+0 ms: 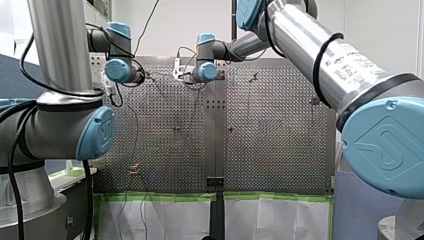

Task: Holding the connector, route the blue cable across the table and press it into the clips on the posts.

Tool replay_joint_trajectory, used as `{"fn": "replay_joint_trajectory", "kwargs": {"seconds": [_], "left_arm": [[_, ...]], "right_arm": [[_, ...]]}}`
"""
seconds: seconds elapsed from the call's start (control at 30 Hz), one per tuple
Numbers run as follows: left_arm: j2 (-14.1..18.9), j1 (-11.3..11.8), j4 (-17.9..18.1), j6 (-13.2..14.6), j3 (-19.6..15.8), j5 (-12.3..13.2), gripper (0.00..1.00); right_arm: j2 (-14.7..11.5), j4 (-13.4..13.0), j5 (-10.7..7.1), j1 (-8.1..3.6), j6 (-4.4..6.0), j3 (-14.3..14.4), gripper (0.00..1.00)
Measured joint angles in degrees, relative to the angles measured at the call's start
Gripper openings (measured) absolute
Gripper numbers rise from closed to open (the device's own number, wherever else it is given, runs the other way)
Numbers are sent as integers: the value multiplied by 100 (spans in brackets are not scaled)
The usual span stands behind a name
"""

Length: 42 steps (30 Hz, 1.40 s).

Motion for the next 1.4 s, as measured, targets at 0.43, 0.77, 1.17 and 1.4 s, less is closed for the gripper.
{"fn": "replay_joint_trajectory", "kwargs": {"seconds": [0.43, 0.77, 1.17, 1.4], "left_arm": [[-289, -236, -429, 289, 442, -26, 100], [-327, -370, -433, 232, 771, 34, 100], [-836, -565, -126, 140, 1259, -71, 100], [-1126, -604, -250, 202, 1522, -152, 100]], "right_arm": [[4, -1, 0, -2, 0, 1, 0], [9, -4, 0, -2, -5, 0, 0], [16, -10, 0, -3, -9, 0, 0], [25, -10, 0, -8, -4, 0, 0]]}}
